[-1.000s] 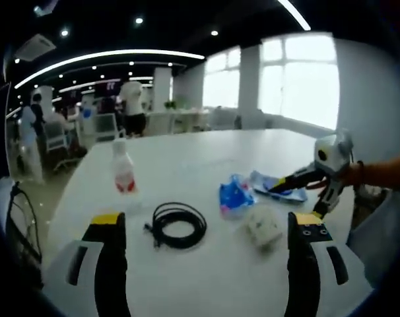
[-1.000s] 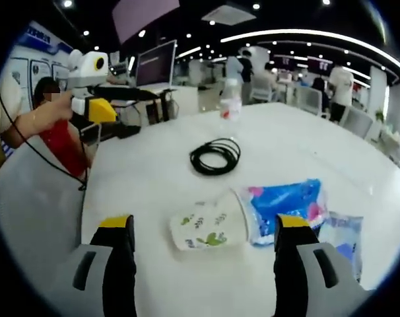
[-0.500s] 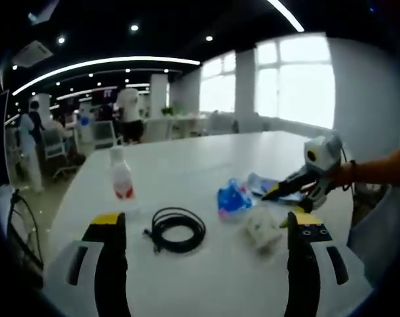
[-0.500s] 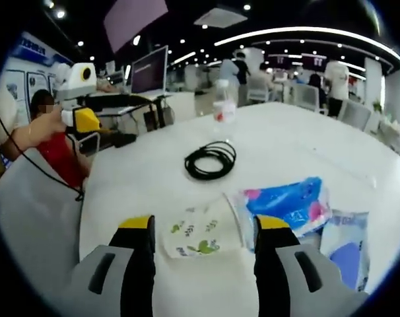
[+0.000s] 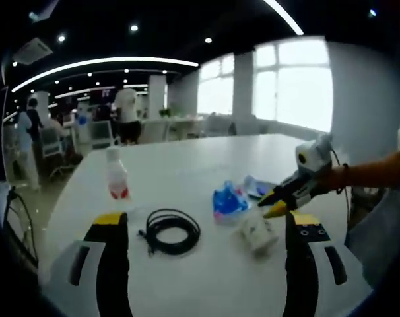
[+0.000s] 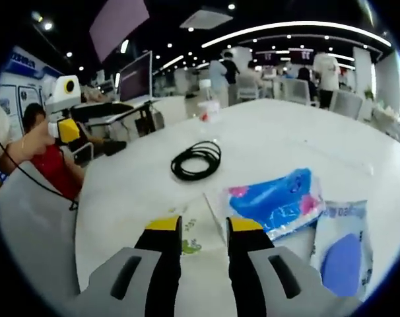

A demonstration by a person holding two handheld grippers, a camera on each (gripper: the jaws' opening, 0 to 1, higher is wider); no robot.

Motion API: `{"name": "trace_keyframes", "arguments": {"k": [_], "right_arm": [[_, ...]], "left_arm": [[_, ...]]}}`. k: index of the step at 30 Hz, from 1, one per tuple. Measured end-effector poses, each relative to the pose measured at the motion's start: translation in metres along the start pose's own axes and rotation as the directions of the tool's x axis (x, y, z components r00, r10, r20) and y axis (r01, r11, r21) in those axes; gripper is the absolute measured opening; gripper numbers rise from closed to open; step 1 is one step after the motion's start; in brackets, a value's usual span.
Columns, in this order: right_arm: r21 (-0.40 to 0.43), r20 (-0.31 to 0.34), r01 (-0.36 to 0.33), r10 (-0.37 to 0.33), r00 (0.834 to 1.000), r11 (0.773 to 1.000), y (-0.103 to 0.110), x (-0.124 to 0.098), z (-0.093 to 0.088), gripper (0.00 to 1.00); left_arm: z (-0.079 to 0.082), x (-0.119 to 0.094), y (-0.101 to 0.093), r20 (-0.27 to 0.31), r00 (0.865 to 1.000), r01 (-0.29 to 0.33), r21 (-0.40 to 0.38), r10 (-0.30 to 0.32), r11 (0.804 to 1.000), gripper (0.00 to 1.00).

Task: Arrange the tabletop items into an orderly group along one side of the table until the central work area is clear of visible clutter.

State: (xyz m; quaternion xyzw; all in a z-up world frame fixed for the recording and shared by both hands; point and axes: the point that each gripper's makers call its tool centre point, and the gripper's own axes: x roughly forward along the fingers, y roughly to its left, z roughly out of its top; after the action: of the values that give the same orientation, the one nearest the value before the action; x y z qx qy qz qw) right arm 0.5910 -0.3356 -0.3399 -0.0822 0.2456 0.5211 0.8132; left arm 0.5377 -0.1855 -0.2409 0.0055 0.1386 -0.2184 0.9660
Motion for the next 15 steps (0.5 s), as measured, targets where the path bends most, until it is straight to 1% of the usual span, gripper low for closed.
{"name": "trace_keyframes", "arguments": {"k": [5,7,8,12,15], "right_arm": [[0.005,-0.002,-0.010,0.010,1.000,1.000,0.001,0.000,-0.001,0.23],[-0.014,0.000,-0.011,0.011,1.000,1.000,0.002,0.000,0.000,0.21],[-0.022,0.001,-0.013,0.013,1.000,1.000,0.002,-0.001,0.000,0.20],[-0.035,0.005,-0.032,0.032,0.999,0.999,0.007,-0.002,0.001,0.05],[-0.044,-0.006,-0.039,0.039,0.999,0.998,0.011,-0.003,-0.001,0.03]], "left_arm": [[-0.003,0.001,-0.001,-0.014,1.000,0.008,0.000,-0.008,1.000,0.95],[-0.004,0.001,-0.003,-0.017,1.000,0.013,0.002,-0.012,1.000,0.94],[-0.004,0.001,-0.003,-0.019,1.000,0.014,0.002,-0.014,1.000,0.94],[-0.004,0.000,-0.003,-0.017,1.000,0.014,0.001,-0.014,1.000,0.93],[-0.003,0.000,-0.003,-0.014,1.000,0.014,-0.004,-0.014,1.000,0.92]]}}
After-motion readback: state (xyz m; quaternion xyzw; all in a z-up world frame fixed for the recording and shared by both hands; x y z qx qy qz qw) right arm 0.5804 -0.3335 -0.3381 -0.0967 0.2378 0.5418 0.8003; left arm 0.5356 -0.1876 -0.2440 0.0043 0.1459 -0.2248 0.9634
